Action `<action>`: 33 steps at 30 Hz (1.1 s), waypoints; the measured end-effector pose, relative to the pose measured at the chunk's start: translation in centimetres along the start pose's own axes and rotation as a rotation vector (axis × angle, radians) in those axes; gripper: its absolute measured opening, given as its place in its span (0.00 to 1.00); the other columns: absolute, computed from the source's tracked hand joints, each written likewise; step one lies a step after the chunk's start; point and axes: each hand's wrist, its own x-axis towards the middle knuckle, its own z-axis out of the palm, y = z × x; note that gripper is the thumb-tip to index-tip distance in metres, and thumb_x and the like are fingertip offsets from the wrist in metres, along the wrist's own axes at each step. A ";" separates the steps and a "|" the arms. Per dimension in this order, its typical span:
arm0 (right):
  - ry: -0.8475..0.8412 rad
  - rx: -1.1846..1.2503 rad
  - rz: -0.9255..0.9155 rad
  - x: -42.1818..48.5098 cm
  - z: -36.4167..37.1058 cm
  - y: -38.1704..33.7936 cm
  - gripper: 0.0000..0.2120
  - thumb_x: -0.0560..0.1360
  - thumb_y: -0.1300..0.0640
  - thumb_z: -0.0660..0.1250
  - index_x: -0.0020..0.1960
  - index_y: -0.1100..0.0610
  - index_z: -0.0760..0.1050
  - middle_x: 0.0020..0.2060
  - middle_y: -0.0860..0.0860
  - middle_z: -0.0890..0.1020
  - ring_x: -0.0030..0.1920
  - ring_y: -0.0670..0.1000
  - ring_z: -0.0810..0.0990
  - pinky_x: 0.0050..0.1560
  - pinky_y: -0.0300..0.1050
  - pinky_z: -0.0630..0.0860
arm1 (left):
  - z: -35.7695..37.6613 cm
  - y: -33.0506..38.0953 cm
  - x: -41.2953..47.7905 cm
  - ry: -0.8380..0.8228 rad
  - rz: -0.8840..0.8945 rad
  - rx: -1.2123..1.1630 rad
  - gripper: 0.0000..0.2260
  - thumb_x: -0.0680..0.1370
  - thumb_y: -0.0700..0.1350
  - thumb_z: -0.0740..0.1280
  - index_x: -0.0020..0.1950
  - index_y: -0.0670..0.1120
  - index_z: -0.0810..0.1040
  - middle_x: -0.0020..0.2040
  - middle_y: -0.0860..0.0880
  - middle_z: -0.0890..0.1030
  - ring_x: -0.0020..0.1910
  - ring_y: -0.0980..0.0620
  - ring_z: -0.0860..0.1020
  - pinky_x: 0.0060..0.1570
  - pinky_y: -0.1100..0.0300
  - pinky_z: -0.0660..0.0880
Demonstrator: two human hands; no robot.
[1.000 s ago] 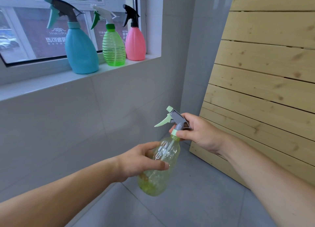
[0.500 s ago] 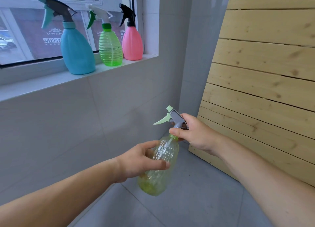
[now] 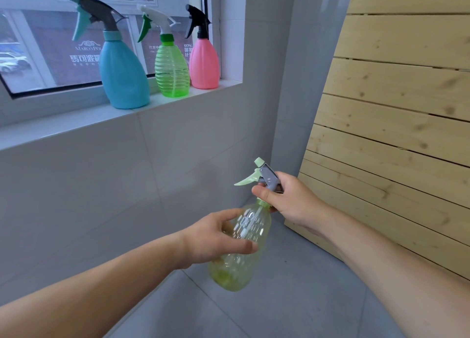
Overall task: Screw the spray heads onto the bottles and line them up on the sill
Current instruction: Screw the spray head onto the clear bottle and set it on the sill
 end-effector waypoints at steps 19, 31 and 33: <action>0.032 0.061 -0.016 0.3 0.2 0.3 0.13 0.73 0.55 0.73 0.56 0.52 0.77 0.49 0.52 0.82 0.46 0.47 0.81 0.51 0.51 0.83 | 0.0 -0.4 0.5 0.035 0.045 -0.038 0.21 0.67 0.51 0.80 0.58 0.61 0.81 0.47 0.44 0.85 0.43 0.51 0.83 0.48 0.52 0.81; -0.159 0.578 0.132 -0.4 -0.9 -0.6 0.16 0.76 0.64 0.67 0.63 0.66 0.73 0.59 0.62 0.83 0.53 0.59 0.81 0.61 0.56 0.77 | -0.3 0.3 0.2 0.034 0.057 -0.108 0.19 0.69 0.52 0.79 0.55 0.50 0.78 0.42 0.55 0.83 0.42 0.55 0.83 0.45 0.60 0.78; -0.191 0.612 0.102 -0.5 -0.7 -1.1 0.19 0.75 0.63 0.67 0.65 0.66 0.72 0.59 0.63 0.82 0.55 0.59 0.82 0.63 0.57 0.75 | -0.2 0.4 0.1 0.024 0.073 -0.120 0.22 0.68 0.53 0.78 0.57 0.48 0.76 0.44 0.52 0.83 0.44 0.53 0.83 0.48 0.56 0.78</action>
